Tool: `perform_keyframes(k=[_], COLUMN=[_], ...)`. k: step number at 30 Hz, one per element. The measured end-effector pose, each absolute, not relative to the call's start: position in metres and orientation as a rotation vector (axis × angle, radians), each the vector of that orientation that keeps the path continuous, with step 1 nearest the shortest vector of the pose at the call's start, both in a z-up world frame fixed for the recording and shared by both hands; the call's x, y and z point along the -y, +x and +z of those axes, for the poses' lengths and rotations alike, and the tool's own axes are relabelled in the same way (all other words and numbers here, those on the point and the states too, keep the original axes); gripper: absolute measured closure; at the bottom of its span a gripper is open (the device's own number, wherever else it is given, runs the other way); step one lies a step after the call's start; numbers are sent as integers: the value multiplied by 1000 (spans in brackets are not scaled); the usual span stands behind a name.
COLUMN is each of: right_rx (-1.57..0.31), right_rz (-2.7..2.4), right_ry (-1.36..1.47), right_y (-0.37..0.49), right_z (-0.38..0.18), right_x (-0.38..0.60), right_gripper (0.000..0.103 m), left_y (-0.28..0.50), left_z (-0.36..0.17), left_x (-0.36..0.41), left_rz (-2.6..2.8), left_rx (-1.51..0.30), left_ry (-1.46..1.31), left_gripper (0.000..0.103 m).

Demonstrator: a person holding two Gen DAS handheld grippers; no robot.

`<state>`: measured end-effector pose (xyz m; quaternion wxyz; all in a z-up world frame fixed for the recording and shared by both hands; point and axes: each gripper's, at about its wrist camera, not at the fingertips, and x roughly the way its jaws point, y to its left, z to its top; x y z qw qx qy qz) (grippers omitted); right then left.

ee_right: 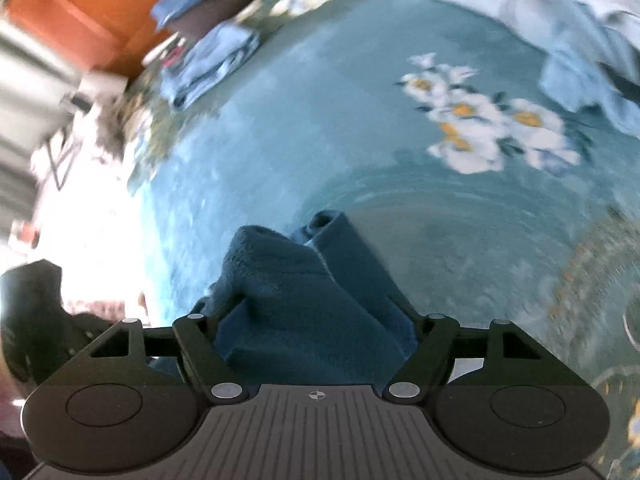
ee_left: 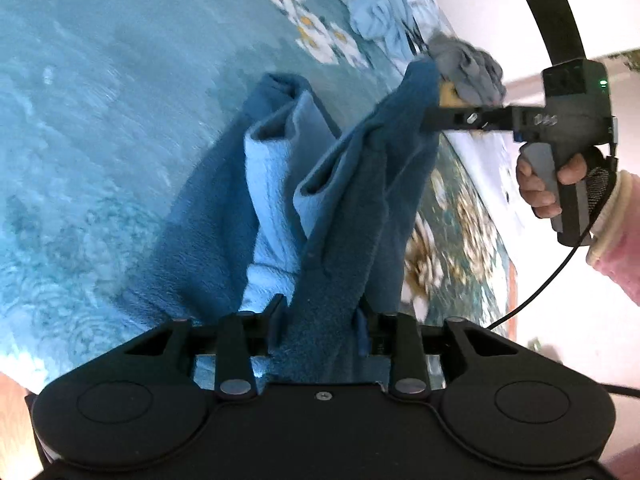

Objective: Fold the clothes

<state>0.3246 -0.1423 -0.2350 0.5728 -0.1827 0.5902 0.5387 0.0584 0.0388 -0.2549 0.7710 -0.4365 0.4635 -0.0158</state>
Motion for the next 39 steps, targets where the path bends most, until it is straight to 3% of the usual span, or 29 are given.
perform_keyframes(k=[1, 2, 5, 8, 13, 21, 28, 33, 39], right_rx=[-1382, -1381, -1396, -1390, -1360, -1390, -1413, -1440, -1453], right_rz=[1281, 1294, 1323, 1337, 1376, 1303, 1238, 1200, 1185], right_ry=[-453, -462, -459, -415, -350, -440, -463, -476, -475], right_y=[324, 323, 322, 327, 337, 334, 334, 333, 334], right_z=[-236, -237, -237, -233, -223, -262, -288, -301, -300], right_x=[137, 134, 128, 127, 114, 73, 61, 60, 63], right_gripper=[45, 57, 75, 83, 85, 85, 84, 79, 79], left_y=[57, 56, 50, 43, 34, 44, 37, 39, 40], left_z=[-253, -251, -242, -231, -213, -254, -279, -259, -231], left_x=[-37, -36, -32, -34, -53, -66, -82, -85, -87], left_rz=[-16, 2, 46, 93, 185, 295, 343, 345, 345], left_rx=[-988, -973, -932, -876, -799, -884, -886, -854, -808], left_ry=[-948, -951, -959, -967, -955, -966, -1018, -982, -934], left_gripper=[83, 85, 90, 91, 91, 90, 78, 70, 73])
